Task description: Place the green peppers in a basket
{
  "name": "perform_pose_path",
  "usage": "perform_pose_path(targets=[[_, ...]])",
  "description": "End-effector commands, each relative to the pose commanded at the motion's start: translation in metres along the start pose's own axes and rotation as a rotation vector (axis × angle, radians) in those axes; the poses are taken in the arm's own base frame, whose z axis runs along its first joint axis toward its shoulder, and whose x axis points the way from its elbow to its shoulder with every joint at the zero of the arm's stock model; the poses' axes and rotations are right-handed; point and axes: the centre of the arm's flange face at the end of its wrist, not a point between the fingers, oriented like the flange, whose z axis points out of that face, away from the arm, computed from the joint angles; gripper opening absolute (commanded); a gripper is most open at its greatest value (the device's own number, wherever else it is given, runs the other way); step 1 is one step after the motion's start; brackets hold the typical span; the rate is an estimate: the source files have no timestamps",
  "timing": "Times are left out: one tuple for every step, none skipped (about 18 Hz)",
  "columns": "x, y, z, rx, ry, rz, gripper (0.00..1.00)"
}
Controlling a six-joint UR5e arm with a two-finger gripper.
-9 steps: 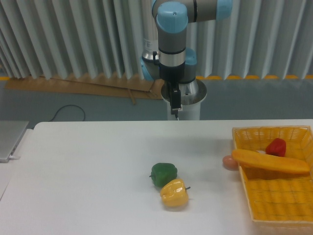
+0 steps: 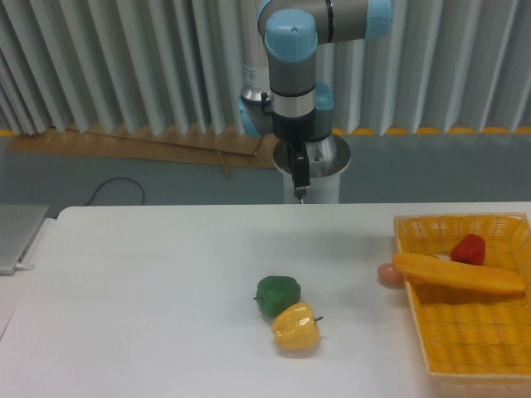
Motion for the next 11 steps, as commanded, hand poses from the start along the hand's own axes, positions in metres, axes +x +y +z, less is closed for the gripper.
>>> perform_pose_path(targets=[[-0.0005,0.0002,0.0007,-0.001,0.002,0.000,1.00],[-0.0010,0.0000,0.0015,0.000,0.003,0.000,1.00],[-0.0019,0.0015,0.0022,0.000,0.005,-0.003,1.00],[-0.0015,0.0015,0.0037,0.000,0.008,-0.005,1.00],[-0.0024,0.0013,0.0030,0.002,0.006,-0.005,1.00],[-0.0025,0.0013,0.0052,0.002,0.011,-0.004,1.00],[-0.0025,0.0006,0.0051,0.002,0.009,-0.005,1.00],[-0.0030,0.0006,0.0058,0.002,0.011,-0.008,1.00],[-0.0032,0.0013,0.0058,0.002,0.011,-0.014,1.00],[-0.0032,0.0010,0.0058,0.005,0.011,-0.020,1.00],[-0.0047,0.0016,0.0058,0.006,0.011,-0.027,1.00]])
